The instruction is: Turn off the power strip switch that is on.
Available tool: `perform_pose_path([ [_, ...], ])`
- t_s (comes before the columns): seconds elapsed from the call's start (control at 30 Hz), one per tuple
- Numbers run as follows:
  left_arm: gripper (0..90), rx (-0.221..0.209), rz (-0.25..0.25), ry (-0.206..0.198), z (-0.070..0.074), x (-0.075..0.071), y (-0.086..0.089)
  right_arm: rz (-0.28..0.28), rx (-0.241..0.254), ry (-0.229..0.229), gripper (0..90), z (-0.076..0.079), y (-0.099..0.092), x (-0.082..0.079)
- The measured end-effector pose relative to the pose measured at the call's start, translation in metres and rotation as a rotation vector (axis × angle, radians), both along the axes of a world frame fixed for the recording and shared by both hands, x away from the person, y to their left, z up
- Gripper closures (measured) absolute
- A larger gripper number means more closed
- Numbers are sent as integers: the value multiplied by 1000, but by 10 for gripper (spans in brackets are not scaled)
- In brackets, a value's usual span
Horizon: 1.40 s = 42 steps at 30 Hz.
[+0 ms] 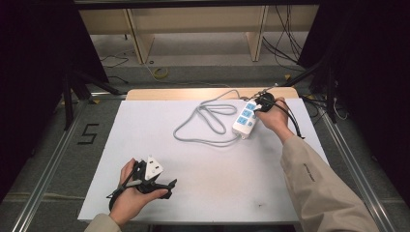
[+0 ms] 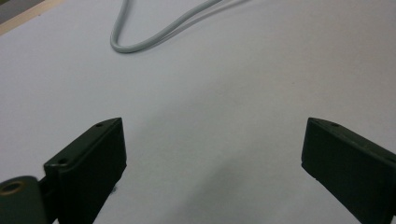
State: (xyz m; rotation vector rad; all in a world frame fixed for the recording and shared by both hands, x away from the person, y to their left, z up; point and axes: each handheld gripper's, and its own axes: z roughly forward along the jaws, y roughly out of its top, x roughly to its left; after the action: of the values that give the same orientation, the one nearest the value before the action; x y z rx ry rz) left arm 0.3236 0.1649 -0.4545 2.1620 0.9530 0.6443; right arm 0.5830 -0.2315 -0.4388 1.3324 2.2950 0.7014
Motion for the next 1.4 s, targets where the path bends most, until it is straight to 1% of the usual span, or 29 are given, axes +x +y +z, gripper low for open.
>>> perform_pose_path([
  [0.13,61,5,-4,0,0,0,0,4,15,-4,900,2,-3,-3],
  [0.17,61,5,-4,0,0,0,0,4,23,-9,873,3,-4,-4],
  [0.23,61,6,-3,1,0,0,0,6,31,-5,861,3,-5,-5],
  [0.53,61,6,-1,2,0,0,0,19,64,-20,801,9,-9,-13],
  [0.8,61,5,0,4,0,0,0,29,70,-24,746,12,-12,-22],
  [0.97,61,8,1,3,0,0,0,38,64,-28,708,13,-15,-27],
  [1.27,61,8,2,2,0,0,0,52,93,-30,655,18,-19,-40],
  [1.3,61,8,3,2,0,0,0,58,91,-36,648,18,-20,-41],
  [1.4,61,9,3,0,0,0,0,67,99,-31,622,20,-21,-46],
])
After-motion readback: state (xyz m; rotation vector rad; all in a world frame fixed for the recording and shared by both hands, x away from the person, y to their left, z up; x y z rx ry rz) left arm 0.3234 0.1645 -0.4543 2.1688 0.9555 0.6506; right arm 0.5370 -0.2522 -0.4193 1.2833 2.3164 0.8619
